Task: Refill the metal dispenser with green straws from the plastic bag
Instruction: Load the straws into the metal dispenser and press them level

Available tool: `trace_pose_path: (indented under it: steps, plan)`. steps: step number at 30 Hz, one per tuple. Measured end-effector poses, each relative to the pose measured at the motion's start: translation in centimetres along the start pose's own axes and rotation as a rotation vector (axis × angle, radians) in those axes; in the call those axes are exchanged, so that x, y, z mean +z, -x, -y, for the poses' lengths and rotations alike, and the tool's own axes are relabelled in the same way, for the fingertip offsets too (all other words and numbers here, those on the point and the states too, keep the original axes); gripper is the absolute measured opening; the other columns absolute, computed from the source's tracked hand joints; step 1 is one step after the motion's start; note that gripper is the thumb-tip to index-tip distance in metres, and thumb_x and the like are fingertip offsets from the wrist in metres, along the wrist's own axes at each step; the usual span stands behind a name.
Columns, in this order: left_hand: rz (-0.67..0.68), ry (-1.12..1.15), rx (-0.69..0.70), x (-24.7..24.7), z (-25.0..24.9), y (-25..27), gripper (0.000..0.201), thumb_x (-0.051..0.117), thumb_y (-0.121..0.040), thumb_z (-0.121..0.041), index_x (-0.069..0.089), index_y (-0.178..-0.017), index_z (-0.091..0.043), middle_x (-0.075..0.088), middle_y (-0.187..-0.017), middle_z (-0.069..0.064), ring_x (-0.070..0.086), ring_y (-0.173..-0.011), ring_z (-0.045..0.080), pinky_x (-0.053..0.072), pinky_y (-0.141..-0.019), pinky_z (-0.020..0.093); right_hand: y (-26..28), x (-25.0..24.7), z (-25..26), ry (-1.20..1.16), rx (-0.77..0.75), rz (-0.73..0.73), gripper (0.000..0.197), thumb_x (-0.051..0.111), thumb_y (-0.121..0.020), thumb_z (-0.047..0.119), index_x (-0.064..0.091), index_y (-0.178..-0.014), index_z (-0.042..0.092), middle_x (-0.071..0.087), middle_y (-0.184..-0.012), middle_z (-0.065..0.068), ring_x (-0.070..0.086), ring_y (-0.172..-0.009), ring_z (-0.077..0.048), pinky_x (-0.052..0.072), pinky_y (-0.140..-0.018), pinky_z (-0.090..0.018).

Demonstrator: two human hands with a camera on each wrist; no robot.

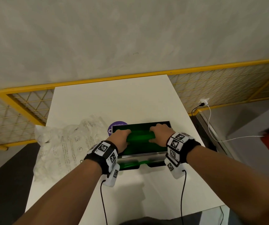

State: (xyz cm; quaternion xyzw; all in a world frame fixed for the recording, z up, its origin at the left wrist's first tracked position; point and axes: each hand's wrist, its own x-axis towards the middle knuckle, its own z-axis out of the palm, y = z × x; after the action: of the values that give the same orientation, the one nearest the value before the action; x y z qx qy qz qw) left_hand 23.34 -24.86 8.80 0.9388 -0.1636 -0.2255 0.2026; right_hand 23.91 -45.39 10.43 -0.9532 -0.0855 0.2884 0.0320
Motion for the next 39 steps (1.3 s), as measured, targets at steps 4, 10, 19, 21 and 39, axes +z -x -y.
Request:
trace_pose_path:
  steps: [4,10,19,21,39]
  plan:
    - [0.075,-0.013,0.055,-0.2,-0.5,0.5,0.067,0.066,-0.08,-0.02,0.035,-0.14,-0.017,0.053,-0.13,0.011,0.052,-0.118,0.027,0.045,-0.099,0.039,0.7,-0.1,0.2,0.004,-0.044,0.094,0.082,0.071,-0.077,0.045,0.028,-0.145,0.027,0.034,-0.138,-0.011,0.034,-0.127,-0.036,0.042,-0.1,-0.05]
    - [0.276,-0.266,-0.054,0.6,-0.8,-0.5,0.093,0.065,-0.08,-0.026,0.004,-0.15,-0.021,0.051,-0.133,0.014,0.055,-0.115,0.032,0.05,-0.094,0.044,1.5,-0.3,1.3,0.367,-0.066,0.071,0.059,0.062,-0.082,0.046,0.044,-0.134,0.025,0.047,-0.13,-0.007,0.042,-0.121,-0.032,0.033,-0.1,-0.05]
    - [0.341,-0.526,-0.163,1.2,-2.2,-1.3,0.058,0.064,-0.081,-0.014,0.04,-0.134,-0.015,0.042,-0.133,0.016,0.04,-0.126,0.035,0.042,-0.099,0.043,0.0,1.4,1.8,0.254,-0.089,0.08,0.083,0.069,-0.077,0.022,0.021,-0.145,0.018,0.045,-0.132,-0.016,0.048,-0.118,-0.035,0.039,-0.097,-0.049]
    - [0.332,-0.44,-0.118,1.4,-1.8,-1.5,0.049,0.062,-0.081,-0.009,0.046,-0.127,-0.011,0.053,-0.127,0.015,0.053,-0.116,0.032,0.047,-0.09,0.036,-0.2,1.5,1.5,0.268,-0.092,0.077,0.073,0.067,-0.078,0.024,0.03,-0.141,0.02,0.051,-0.126,-0.013,0.051,-0.114,-0.033,0.036,-0.099,-0.049]
    - [-0.102,0.007,0.091,1.0,0.3,0.0,0.067,0.071,-0.075,-0.009,0.038,-0.133,-0.016,0.04,-0.128,0.011,0.045,-0.116,0.029,0.045,-0.097,0.04,0.3,2.6,0.7,0.032,-0.012,-0.211,0.067,0.066,-0.084,0.035,0.031,-0.138,0.016,0.036,-0.135,-0.013,0.037,-0.123,-0.032,0.035,-0.1,-0.043]
